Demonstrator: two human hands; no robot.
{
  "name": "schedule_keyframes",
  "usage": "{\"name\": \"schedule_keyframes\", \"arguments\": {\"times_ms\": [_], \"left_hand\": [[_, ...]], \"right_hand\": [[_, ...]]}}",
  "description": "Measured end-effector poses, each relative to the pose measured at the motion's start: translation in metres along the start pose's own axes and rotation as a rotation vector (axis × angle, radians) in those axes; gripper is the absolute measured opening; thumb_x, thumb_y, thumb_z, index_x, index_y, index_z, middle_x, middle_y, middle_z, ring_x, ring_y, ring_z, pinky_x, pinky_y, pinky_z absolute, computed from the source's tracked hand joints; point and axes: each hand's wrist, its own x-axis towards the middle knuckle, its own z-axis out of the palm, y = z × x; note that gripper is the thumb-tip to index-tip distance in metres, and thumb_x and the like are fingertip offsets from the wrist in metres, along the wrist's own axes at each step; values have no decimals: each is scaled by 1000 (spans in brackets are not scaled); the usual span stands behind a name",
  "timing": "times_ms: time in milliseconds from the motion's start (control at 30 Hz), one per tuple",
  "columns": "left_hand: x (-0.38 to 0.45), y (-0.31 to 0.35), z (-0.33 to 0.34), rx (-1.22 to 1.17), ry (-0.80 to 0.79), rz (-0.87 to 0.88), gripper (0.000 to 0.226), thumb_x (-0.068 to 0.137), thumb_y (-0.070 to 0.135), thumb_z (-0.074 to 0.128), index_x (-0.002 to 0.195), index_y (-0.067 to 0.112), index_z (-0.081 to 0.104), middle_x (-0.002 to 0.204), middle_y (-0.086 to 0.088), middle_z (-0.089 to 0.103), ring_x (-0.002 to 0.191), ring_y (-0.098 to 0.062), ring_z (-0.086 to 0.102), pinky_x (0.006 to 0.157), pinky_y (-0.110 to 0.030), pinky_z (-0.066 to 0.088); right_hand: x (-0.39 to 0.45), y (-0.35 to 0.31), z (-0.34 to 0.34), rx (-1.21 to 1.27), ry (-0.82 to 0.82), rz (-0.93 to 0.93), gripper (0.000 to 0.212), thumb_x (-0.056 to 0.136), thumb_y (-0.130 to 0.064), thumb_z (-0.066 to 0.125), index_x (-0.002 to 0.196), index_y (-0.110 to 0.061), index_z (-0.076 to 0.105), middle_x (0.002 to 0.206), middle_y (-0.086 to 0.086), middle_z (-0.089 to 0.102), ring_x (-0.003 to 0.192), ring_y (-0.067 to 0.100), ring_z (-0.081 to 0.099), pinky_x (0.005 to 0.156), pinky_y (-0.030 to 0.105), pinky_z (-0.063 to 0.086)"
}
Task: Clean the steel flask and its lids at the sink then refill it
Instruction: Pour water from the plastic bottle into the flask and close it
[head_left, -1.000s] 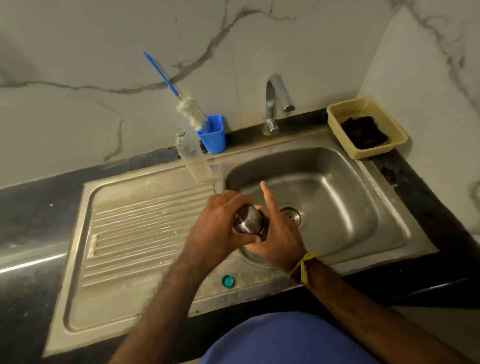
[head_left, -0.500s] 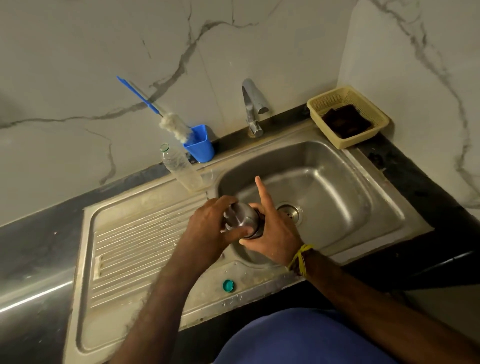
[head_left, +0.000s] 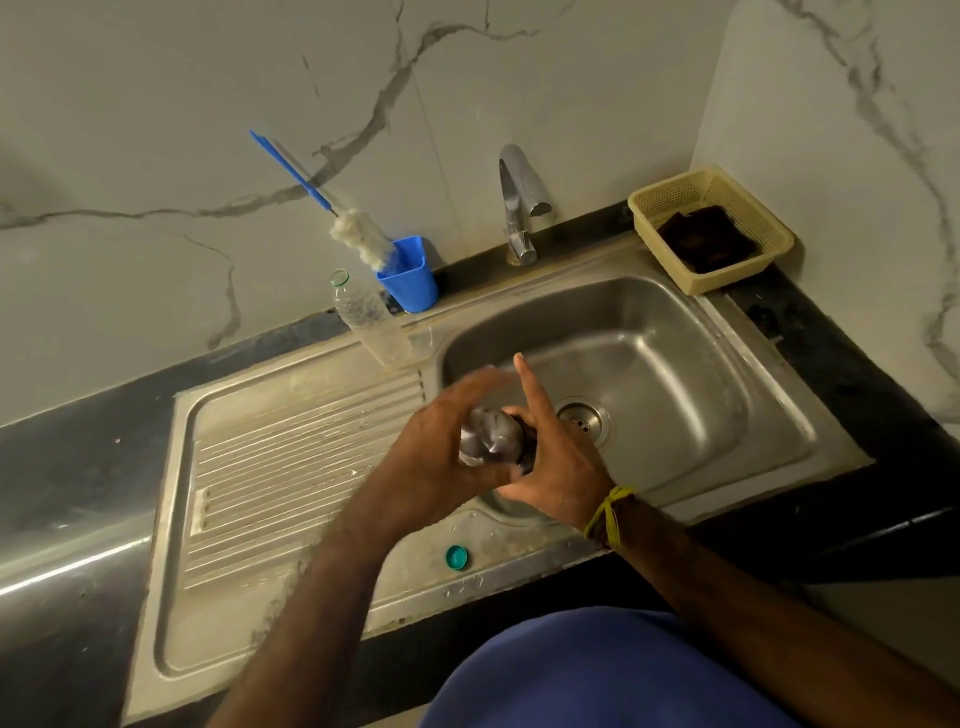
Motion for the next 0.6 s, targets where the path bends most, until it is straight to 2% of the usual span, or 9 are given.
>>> {"name": "schedule_keyframes", "arguments": {"times_ms": [67, 133, 200, 267, 333, 400, 500, 533, 600], "left_hand": [[2, 1, 7, 107, 90, -218, 79, 76, 48, 84, 142, 26, 46, 125, 17, 47, 108, -2, 48, 80, -13, 40], [5, -5, 16, 261, 112, -321, 64, 80, 62, 73, 123, 19, 55, 114, 7, 60, 95, -11, 57, 74, -22, 46], [3, -8, 21, 304, 110, -250, 50, 84, 56, 72, 116, 20, 61, 107, 0, 65, 88, -14, 61, 74, -26, 50], [0, -11, 16, 267, 42, -140, 46, 81, 36, 82, 122, 27, 62, 114, 5, 64, 92, -8, 62, 78, -17, 47], [-3, -18, 10, 193, -8, -6, 56, 75, 24, 88, 125, 29, 63, 121, 9, 63, 103, -4, 60, 87, -17, 47], [-8, -20, 7, 42, 4, 23, 69, 71, 40, 89, 131, 26, 59, 127, 9, 61, 112, -7, 59, 94, -27, 51], [-8, -9, 13, 115, -1, -230, 97, 63, 73, 73, 140, 21, 44, 128, 12, 48, 111, -7, 50, 86, -19, 43], [-6, -7, 16, 197, 15, -313, 86, 67, 71, 72, 133, 21, 47, 123, 11, 50, 104, -7, 50, 77, -17, 38], [-5, -4, 16, 271, 108, -253, 57, 80, 55, 77, 122, 22, 57, 115, 5, 61, 94, -10, 56, 68, -12, 36]], "right_hand": [[-1, -2, -1, -11, 17, -9, 137, 67, -28, 90, 155, -42, -15, 114, -12, 69, 100, 7, 67, 96, 26, 53], [-1, -3, 0, -17, 14, -14, 136, 67, -29, 89, 155, -42, -13, 116, -12, 68, 101, 8, 67, 96, 26, 53], [0, -1, 2, -20, -2, -26, 135, 67, -29, 88, 155, -43, -14, 109, -15, 68, 95, 8, 67, 92, 32, 56], [0, 2, 4, -29, -23, -36, 135, 68, -30, 87, 154, -44, -16, 97, -20, 65, 87, 7, 67, 86, 37, 57], [-1, 4, 3, -42, -29, -41, 137, 67, -32, 88, 153, -45, -17, 89, -24, 62, 83, 6, 66, 83, 37, 58], [-3, 1, 1, -34, -14, -40, 136, 67, -36, 87, 154, -43, -17, 91, -23, 64, 86, 6, 67, 84, 37, 58], [-3, -3, -2, 10, -2, -41, 133, 67, -45, 84, 155, -41, -16, 103, -15, 68, 89, 8, 68, 84, 37, 58], [-2, -4, 0, -5, 2, -47, 133, 68, -42, 84, 155, -41, -16, 103, -14, 68, 88, 8, 68, 84, 38, 58], [-2, -3, 3, -36, -4, -50, 134, 68, -34, 86, 154, -42, -16, 101, -14, 69, 86, 8, 68, 83, 37, 58]]}}
